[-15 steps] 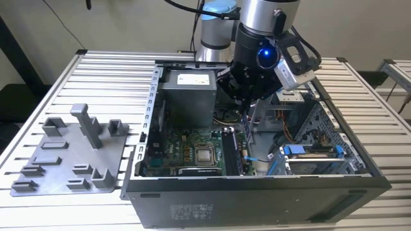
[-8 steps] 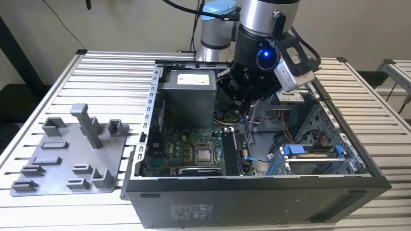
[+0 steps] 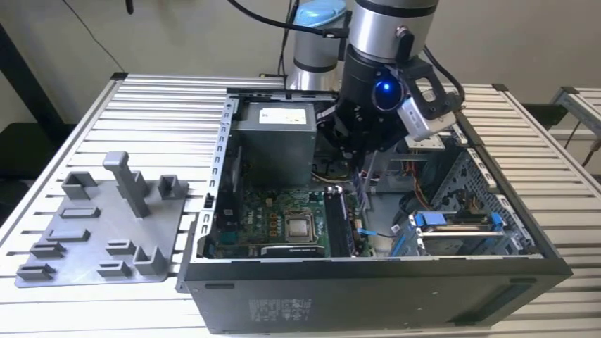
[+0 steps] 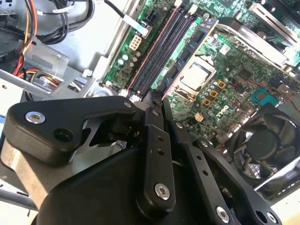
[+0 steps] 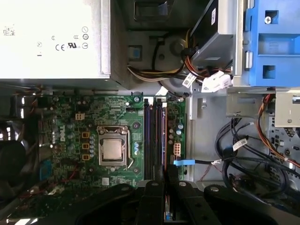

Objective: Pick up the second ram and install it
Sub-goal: 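Insert the second ram into the second slot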

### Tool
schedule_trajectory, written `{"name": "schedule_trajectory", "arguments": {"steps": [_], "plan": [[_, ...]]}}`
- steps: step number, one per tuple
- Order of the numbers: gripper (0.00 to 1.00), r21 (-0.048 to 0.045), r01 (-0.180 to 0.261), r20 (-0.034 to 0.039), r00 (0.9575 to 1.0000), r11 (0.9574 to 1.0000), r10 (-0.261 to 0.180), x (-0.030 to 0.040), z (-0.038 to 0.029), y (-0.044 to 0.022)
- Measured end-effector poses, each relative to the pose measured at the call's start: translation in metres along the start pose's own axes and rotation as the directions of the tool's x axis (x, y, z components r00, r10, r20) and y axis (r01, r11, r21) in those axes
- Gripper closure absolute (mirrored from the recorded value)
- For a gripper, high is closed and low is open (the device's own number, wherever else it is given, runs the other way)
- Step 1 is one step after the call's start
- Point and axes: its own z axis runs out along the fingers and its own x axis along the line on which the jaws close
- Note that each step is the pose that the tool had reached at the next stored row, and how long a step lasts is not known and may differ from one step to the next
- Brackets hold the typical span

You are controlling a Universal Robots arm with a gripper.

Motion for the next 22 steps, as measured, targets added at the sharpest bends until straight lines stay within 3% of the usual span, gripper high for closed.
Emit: {"name": "schedule_trajectory", "arguments": {"steps": [8,15,22], "plan": [[0.86,0.0001,0.0,0.0008,1.0,1.0,0.0,0.0003,0.0124,0.0],[0.86,-0.0005,0.0,0.0156,0.9999,1.0,0.0,0.0005,0.0209,0.0004],[0.86,-0.0004,0.0,0.0157,0.9999,1.0,0.0,0.0013,0.0294,0.0003]]}}
